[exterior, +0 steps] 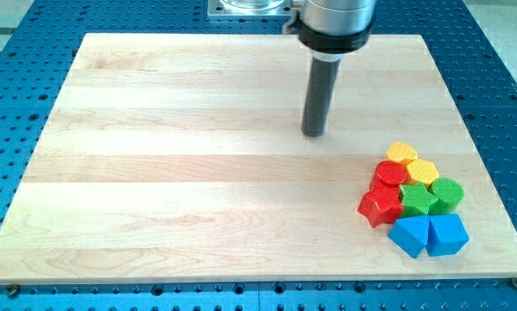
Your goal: Move the green circle below to the red circle
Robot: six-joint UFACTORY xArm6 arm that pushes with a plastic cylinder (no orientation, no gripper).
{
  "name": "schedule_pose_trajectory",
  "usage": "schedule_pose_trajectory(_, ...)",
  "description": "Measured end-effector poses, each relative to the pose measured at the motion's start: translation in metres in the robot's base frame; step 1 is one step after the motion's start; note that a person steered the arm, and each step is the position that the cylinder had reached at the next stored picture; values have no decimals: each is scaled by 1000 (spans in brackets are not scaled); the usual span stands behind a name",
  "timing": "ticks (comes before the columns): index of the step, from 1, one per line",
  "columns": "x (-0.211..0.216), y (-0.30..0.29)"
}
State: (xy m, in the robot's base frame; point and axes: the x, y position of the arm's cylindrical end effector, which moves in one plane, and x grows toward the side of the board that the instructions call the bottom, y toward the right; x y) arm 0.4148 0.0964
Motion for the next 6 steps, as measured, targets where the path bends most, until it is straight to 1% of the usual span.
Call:
schedule_pose_trajectory(1, 26, 68)
schedule_pose_trajectory(2, 31, 163)
schedule_pose_trajectory(3, 108, 191)
schedule_pose_trajectory(4, 120, 148)
schedule_pose_trajectory(5, 120, 96)
schedule_pose_trajectory(6, 83, 96)
